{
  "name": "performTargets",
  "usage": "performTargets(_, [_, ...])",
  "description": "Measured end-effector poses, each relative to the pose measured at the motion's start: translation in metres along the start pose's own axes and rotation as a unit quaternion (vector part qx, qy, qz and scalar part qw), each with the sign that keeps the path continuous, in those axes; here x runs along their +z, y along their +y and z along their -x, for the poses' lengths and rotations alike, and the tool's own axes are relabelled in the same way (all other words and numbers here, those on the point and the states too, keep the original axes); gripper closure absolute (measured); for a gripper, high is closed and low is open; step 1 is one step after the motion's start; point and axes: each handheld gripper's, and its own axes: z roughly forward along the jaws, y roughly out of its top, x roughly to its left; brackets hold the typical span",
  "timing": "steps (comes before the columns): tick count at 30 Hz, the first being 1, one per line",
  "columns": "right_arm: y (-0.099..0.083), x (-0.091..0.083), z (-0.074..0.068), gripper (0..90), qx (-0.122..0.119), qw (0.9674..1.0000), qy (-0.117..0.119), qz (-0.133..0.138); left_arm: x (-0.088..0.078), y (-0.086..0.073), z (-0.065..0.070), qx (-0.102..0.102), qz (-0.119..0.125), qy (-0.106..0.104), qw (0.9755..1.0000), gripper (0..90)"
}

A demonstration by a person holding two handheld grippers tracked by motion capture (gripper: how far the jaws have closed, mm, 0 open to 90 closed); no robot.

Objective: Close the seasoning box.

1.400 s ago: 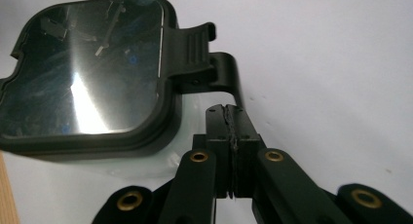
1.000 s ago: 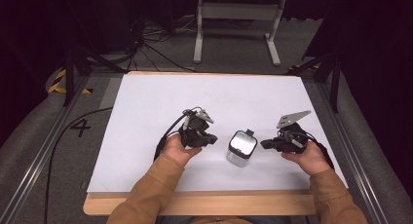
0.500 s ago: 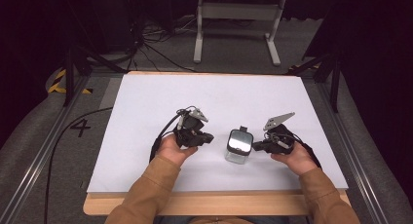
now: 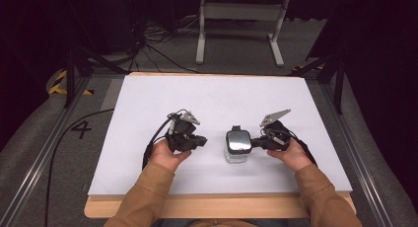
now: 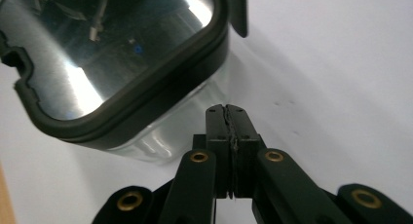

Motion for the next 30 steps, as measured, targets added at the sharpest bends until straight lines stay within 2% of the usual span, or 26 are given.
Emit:
performTargets(2, [0.002,-0.010,0.000,85.9,-0.001,0.9997,-0.021,0.014,-0.003,0.000,-0.001,-0.007,0.008,0.003,0.9999,84.4])
performTargets(3, [0.002,-0.010,0.000,85.9,-0.001,0.9997,-0.021,0.014,-0.003,0.000,-0.001,-0.007,0.008,0.003,0.9999,84.0])
performTargets(4, [0.003,-0.026,0.000,85.1,-0.002,0.9984,-0.037,0.044,-0.009,-0.001,-0.005,-0.008,0.005,0.016,0.9998,83.6])
performTargets(5, [0.003,-0.026,0.000,85.1,-0.002,0.9984,-0.037,0.044,-0.009,-0.001,-0.005,-0.008,0.005,0.016,0.9998,82.8])
performTargets(6, [0.003,-0.034,0.000,83.5,-0.001,0.9973,-0.046,0.058,-0.011,-0.001,-0.007,-0.008,0.009,0.021,0.9997,82.8])
performTargets(7, [0.003,-0.050,0.002,81.0,0.005,0.9940,-0.063,0.089,-0.018,-0.002,-0.012,-0.014,0.017,0.034,0.9992,81.7])
performTargets(8, [0.002,-0.058,0.003,80.4,0.011,0.9923,-0.068,0.103,-0.021,-0.003,-0.014,-0.018,0.020,0.038,0.9989,81.5])
performTargets(10, [-0.002,-0.072,0.006,76.0,0.019,0.9890,-0.080,0.123,-0.025,-0.004,-0.017,-0.021,0.022,0.046,0.9985,80.1])
performTargets(12, [-0.007,-0.082,0.011,73.7,0.026,0.9861,-0.091,0.137,-0.032,-0.007,-0.025,-0.032,0.028,0.061,0.9972,79.8])
performTargets(15, [-0.016,-0.093,0.022,69.6,0.049,0.9811,-0.105,0.155,-0.037,-0.013,-0.036,-0.045,0.032,0.084,0.9949,78.2])
performTargets(16, [-0.016,-0.093,0.022,69.6,0.049,0.9811,-0.105,0.155,-0.037,-0.013,-0.036,-0.045,0.032,0.084,0.9949,77.7])
performTargets(18, [-0.024,-0.098,0.031,66.4,0.060,0.9778,-0.123,0.159,-0.039,-0.018,-0.046,-0.055,0.034,0.099,0.9930,76.7])
performTargets(19, [-0.028,-0.099,0.035,65.4,0.060,0.9777,-0.129,0.155,-0.039,-0.020,-0.050,-0.061,0.038,0.100,0.9923,75.8])
performTargets(23, [-0.043,-0.097,0.049,59.8,0.091,0.9738,-0.142,0.153,-0.038,-0.030,-0.066,-0.081,0.054,0.116,0.9884,71.8])
performTargets(25, [-0.050,-0.091,0.056,58.6,0.103,0.9725,-0.149,0.146,-0.035,-0.034,-0.073,-0.091,0.052,0.116,0.9877,69.9])
performTargets(27, [-0.057,-0.083,0.063,57.0,0.109,0.9725,-0.156,0.135,-0.032,-0.039,-0.079,-0.097,0.051,0.119,0.9868,68.6])
performTargets(30, [-0.067,-0.071,0.071,55.3,0.119,0.9733,-0.157,0.118,-0.026,-0.043,-0.086,-0.092,0.050,0.125,0.9866,65.0])
